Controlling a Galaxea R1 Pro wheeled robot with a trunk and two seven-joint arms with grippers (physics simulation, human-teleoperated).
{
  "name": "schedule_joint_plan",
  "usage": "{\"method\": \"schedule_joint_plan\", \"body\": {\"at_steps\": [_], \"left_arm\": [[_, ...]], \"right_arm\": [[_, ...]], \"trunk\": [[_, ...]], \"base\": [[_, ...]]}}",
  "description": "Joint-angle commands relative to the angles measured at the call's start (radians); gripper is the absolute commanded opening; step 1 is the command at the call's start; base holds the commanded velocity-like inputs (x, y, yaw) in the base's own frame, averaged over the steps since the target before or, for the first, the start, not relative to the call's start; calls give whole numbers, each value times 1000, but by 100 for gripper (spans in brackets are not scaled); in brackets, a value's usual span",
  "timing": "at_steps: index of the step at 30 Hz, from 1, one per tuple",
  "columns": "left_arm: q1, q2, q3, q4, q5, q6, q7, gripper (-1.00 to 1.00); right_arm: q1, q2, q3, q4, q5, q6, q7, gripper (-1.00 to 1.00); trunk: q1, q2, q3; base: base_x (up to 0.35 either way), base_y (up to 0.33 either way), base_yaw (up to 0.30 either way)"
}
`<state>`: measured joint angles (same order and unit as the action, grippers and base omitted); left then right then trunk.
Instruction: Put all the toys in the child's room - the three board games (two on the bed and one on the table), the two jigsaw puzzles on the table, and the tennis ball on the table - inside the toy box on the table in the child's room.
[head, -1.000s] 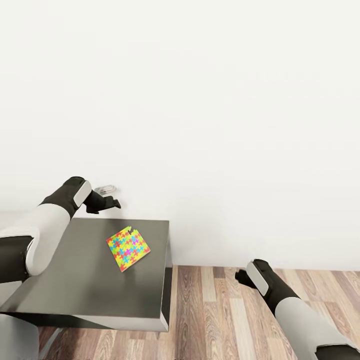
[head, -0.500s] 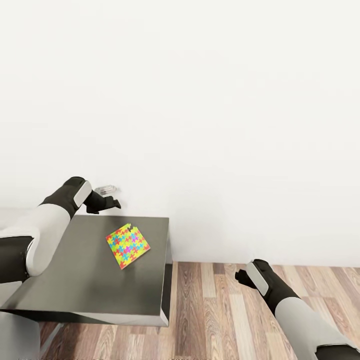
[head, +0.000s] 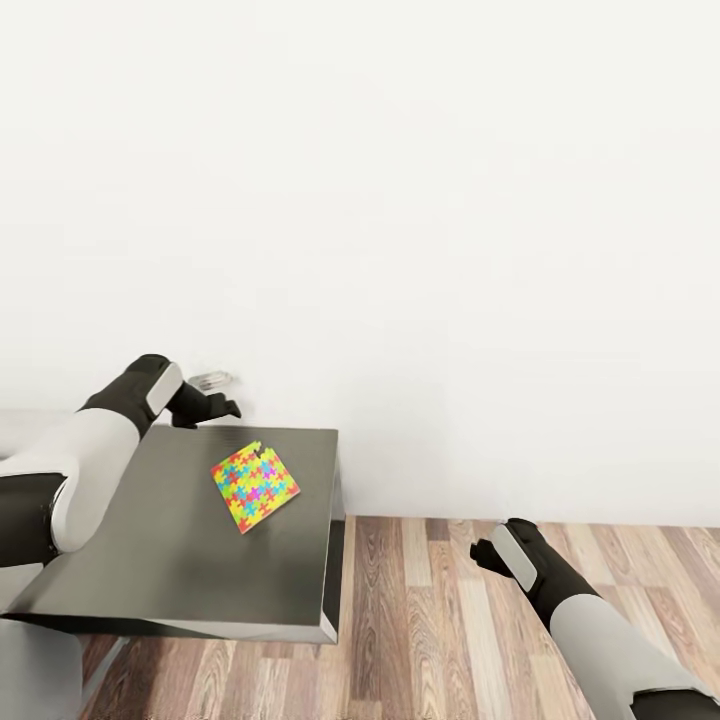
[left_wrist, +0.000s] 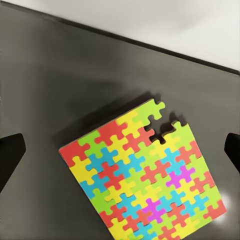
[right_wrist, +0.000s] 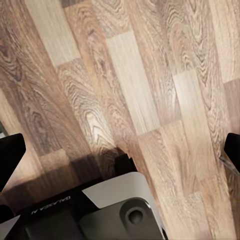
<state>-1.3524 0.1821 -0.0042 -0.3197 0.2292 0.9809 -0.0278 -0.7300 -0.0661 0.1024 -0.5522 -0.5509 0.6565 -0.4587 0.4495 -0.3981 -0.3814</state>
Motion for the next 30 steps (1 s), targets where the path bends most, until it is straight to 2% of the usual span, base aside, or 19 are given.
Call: {"method": "schedule_joint_plan", "body": {"at_steps": [1,7,12,30], "left_arm": [[-1,2,0,-1,0,4,-3,100],[5,17,0,-1,0,-6,-3,100],[11,24,0,0,0,-42,-8,100],[25,25,0,0,1,-57,-9,100]], "right_arm": [[-1,-1,8,-2,-11,3,-9,100],[-1,-3,8,-2,-11,3,-9,100],[0,-3,8,-2,-11,3,-9,100],[-1,1,8,-2,-11,3,-9,100]], "trunk": [[0,-2,-3],[0,-2,-13],[0,-2,-22],[0,-2,-51]], "base": [[0,0,0],[0,0,0],[0,0,0],[0,0,0]]}}
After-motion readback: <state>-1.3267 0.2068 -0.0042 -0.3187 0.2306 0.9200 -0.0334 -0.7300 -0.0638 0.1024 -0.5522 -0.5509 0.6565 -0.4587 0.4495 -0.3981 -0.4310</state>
